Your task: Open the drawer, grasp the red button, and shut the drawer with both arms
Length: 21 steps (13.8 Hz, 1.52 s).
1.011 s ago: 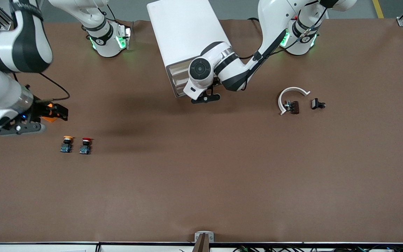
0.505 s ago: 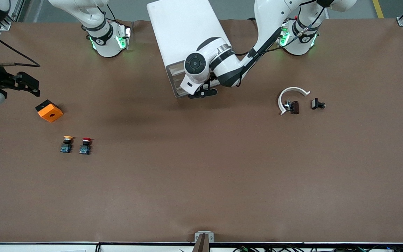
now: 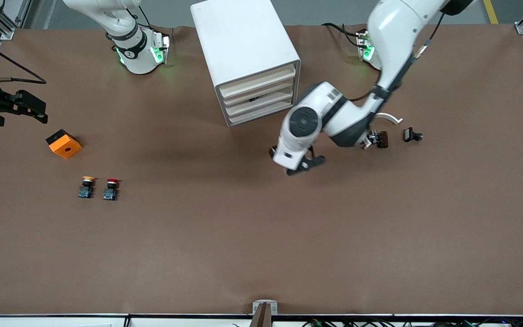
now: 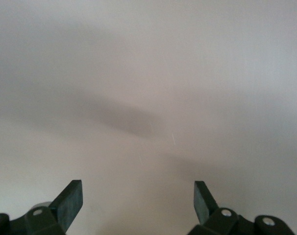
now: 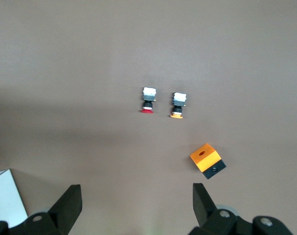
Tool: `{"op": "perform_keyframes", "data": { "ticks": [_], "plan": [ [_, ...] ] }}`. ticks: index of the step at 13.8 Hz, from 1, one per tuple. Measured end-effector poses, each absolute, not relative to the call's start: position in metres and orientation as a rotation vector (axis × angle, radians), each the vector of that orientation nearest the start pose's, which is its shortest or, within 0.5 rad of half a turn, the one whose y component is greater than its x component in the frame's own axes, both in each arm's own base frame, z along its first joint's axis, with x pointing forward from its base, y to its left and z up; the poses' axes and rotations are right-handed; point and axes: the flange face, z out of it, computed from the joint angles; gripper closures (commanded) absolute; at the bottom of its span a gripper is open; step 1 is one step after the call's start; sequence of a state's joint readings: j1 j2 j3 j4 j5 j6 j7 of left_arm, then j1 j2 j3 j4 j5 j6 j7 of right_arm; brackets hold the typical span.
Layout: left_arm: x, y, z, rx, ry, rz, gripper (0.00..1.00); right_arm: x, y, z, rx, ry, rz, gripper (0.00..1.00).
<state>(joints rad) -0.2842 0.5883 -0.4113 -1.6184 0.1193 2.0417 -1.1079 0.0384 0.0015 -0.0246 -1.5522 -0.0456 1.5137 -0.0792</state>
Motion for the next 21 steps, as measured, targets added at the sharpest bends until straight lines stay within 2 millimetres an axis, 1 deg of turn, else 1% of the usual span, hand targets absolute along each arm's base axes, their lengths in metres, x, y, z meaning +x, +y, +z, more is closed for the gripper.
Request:
{"op": "perform_keyframes", "data": {
  "ticks": [1, 2, 4, 5, 6, 7, 8, 9, 10, 12, 16, 19, 21],
  "plan": [
    [0.565, -0.373, 0.306, -3.051, -0.671, 0.207, 0.00, 0.550, 0.004, 0.629, -3.165, -0.145, 0.056, 0.00],
    [0.583, -0.348, 0.316, -3.042, -0.718, 0.160, 0.00, 0.550, 0.005, 0.632, -3.154, -0.144, 0.041, 0.00],
    [0.611, -0.300, 0.340, -3.024, -0.817, 0.074, 0.00, 0.550, 0.005, 0.638, -3.154, -0.143, 0.022, 0.00],
    [0.624, -0.274, 0.356, -3.018, -0.875, 0.031, 0.00, 0.550, 0.004, 0.639, -3.154, -0.141, 0.017, 0.00],
    [0.636, -0.246, 0.377, -3.013, -0.939, -0.018, 0.00, 0.550, 0.003, 0.641, -3.154, -0.138, 0.013, 0.00],
    [0.647, -0.216, 0.401, -3.009, -0.979, -0.065, 0.00, 0.550, 0.002, 0.642, -3.154, -0.136, 0.009, 0.00],
    [0.653, -0.186, 0.425, -3.001, -0.977, -0.090, 0.00, 0.550, 0.002, 0.642, -3.154, -0.136, 0.007, 0.00],
    [0.654, -0.161, 0.447, -2.992, -0.954, -0.102, 0.00, 0.550, 0.002, 0.642, -3.154, -0.135, 0.006, 0.00],
    [0.652, -0.142, 0.464, -2.980, -0.935, -0.105, 0.00, 0.550, 0.002, 0.643, -3.154, -0.135, 0.005, 0.00],
    [0.644, -0.111, 0.491, -2.963, -0.887, -0.100, 0.00, 0.551, 0.002, 0.644, -3.154, -0.135, 0.002, 0.00],
    [0.632, -0.070, 0.535, -2.972, -0.740, -0.123, 0.00, 0.551, 0.002, 0.644, -3.154, -0.135, 0.001, 0.00],
    [0.621, -0.053, 0.563, -3.015, -0.660, -0.137, 0.00, 0.551, 0.002, 0.644, -3.154, -0.135, 0.001, 0.00],
    [0.610, -0.032, 0.583, -3.046, -0.597, -0.120, 0.00, 0.551, 0.002, 0.644, -3.155, -0.135, 0.000, 0.00]
  ]
}}
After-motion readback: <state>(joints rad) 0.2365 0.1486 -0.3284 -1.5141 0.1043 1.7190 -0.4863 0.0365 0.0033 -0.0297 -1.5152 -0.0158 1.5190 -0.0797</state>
